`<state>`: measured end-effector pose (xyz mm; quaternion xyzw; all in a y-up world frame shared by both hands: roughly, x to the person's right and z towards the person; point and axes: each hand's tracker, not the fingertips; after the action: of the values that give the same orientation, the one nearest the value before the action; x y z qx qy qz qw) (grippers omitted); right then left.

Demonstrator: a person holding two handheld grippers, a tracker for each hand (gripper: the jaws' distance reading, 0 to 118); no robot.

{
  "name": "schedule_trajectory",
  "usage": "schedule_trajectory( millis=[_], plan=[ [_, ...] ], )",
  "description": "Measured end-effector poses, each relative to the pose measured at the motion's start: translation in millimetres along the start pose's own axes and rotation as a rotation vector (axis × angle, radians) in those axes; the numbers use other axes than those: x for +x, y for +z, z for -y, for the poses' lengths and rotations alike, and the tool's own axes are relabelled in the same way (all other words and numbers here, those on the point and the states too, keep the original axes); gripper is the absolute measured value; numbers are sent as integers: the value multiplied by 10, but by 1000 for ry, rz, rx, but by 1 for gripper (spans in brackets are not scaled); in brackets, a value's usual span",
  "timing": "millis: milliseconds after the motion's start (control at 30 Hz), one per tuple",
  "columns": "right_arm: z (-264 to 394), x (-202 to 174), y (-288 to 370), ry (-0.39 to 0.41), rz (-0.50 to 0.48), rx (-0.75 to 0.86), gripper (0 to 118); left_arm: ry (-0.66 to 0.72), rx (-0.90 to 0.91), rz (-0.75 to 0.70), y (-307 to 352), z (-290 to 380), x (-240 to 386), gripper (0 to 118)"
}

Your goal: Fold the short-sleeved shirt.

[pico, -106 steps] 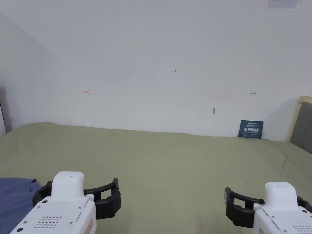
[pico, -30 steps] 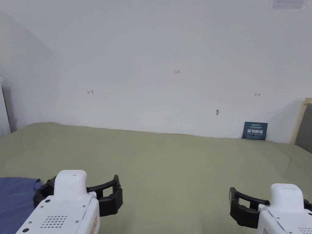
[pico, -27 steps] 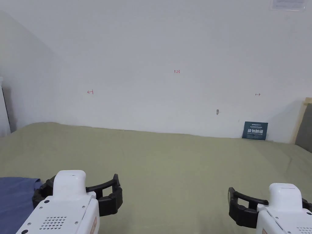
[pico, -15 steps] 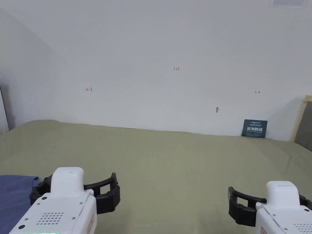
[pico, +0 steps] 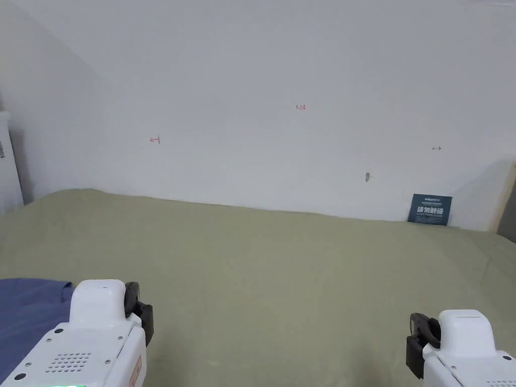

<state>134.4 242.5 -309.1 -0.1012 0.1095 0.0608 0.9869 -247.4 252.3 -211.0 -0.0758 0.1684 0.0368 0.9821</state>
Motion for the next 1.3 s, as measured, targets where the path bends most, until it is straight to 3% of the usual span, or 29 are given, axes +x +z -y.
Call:
schedule_trajectory(
  millis=[167, 533, 733, 867, 1033, 1200, 1300],
  plan=[
    [-187, -433, -195, 7, -102, 10, 0, -25, 38, -97, 273, -132, -438, 0],
    [-362, -2393, -473, 30, -525, 20, 0, 45, -27, -444, 1272, -124, -1633, 0],
    [-317, -2878, -524, 58, -623, 0, 0, 109, -90, -494, 1328, 107, -2079, 0],
    [-258, -2903, -672, 95, -625, -6, 0, 134, -178, -407, 861, 67, -2311, 0],
    [-189, -2846, -1014, 137, -579, -52, 0, -18, -374, -202, -404, -387, -2598, 0],
    [-39, -2756, -1284, 148, -546, -124, 0, 23, -781, 162, -1931, -493, -2764, 0],
    [85, -2702, -1435, 138, -511, -177, 0, -117, -1001, 138, -2627, -248, -2599, 0]
  ],
)
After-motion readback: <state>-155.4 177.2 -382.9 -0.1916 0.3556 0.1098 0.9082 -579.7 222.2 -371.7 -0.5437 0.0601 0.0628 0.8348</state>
